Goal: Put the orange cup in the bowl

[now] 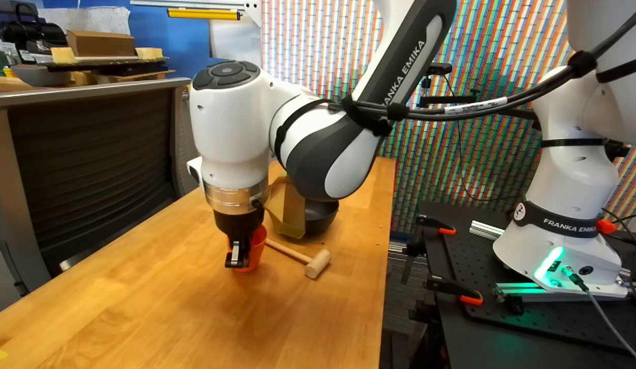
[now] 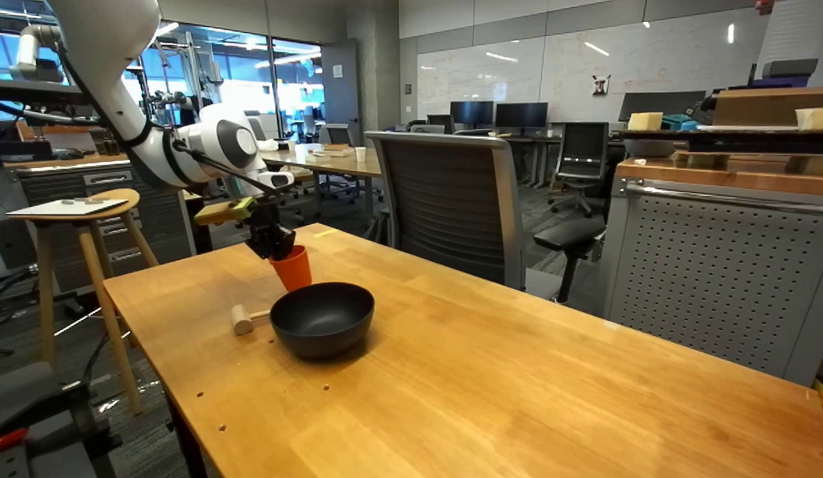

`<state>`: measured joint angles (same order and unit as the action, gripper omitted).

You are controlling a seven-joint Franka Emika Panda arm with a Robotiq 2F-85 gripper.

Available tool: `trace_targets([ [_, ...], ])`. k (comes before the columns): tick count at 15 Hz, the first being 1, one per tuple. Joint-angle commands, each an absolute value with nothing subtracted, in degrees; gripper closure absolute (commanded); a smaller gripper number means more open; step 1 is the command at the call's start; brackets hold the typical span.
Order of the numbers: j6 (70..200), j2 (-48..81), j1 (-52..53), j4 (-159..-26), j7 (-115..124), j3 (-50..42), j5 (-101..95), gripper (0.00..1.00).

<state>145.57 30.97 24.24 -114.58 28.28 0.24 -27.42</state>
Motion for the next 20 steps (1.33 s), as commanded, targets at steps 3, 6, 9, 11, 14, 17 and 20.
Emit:
trace_targets([
  [3, 141.1, 18.2, 27.6, -119.1, 29.2, -2.9, -35.4, 0.98],
  [6, 133.3, 10.5, 25.8, -120.7, 34.8, -3.4, -42.6, 0.98],
  [9, 125.8, 5.5, 19.9, -123.4, 38.4, -1.7, -45.0, 0.98],
  [11, 122.2, 5.1, 16.3, -124.5, 39.0, -0.9, -42.4, 0.98],
  [14, 121.7, 7.6, 12.2, -125.4, 36.8, 0.2, -35.1, 0.98],
  [17, 125.5, 10.6, 10.3, -126.6, 36.3, 0.9, -29.5, 0.98],
  [20, 127.9, 13.6, 9.8, -126.9, 35.5, 0.9, -25.4, 0.98],
])
